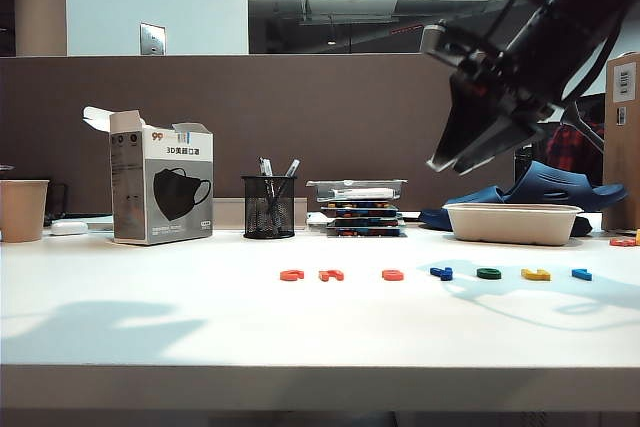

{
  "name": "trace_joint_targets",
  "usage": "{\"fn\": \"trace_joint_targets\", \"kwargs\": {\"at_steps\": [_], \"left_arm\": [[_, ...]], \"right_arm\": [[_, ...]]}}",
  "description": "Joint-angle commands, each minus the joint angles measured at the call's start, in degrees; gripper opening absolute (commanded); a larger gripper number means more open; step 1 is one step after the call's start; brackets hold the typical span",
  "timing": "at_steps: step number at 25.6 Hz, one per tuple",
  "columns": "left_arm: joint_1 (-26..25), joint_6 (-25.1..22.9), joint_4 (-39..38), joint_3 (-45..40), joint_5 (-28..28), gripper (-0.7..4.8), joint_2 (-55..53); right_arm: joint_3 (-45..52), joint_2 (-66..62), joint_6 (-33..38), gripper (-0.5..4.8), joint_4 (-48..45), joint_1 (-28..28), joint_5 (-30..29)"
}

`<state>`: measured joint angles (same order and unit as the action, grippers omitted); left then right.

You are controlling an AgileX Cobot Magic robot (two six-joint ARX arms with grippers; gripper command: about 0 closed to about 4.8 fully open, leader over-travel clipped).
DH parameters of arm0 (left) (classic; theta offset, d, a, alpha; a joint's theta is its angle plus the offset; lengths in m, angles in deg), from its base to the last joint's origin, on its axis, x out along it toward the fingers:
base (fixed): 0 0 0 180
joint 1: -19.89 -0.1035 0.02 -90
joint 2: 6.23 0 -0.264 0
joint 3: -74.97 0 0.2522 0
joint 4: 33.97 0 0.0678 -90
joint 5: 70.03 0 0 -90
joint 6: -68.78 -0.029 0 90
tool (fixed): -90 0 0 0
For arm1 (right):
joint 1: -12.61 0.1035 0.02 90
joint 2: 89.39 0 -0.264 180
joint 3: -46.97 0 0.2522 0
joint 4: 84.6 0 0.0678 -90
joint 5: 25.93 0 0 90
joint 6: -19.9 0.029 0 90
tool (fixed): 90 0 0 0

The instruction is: Select the appropriate letters from the row of letter magnets placed on the table to arrange into the word "yes".

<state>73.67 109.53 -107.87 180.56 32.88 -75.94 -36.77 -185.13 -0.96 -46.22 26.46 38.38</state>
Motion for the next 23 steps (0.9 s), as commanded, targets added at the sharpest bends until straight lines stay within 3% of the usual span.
{"fn": "trace_joint_targets", "kwargs": {"at_steps": [1, 5, 15, 23], "left_arm": [[0.1, -0.2, 0.7, 0.2, 0.3, -0.05, 0.1], [0.1, -0.2, 0.7, 0.2, 0.4, -0.05, 0.2], [0.1, -0.2, 0.7, 0.2, 0.3, -0.05, 0.2], [0.1, -0.2, 0.7, 0.2, 0.3, -0.05, 0.2]], "right_arm": [[-0.3, -1.7, -2.8, 2.13, -2.6, 0.7, -2.2], [-0.3, -4.5, -6.8, 2.12, -2.6, 1.0, -4.3], [-4.0, -10.1, -8.6, 2.07, -0.2, 1.0, -5.3], [-17.8, -16.9, -9.4, 2.06, 16.1, 1.0, -3.8]]}}
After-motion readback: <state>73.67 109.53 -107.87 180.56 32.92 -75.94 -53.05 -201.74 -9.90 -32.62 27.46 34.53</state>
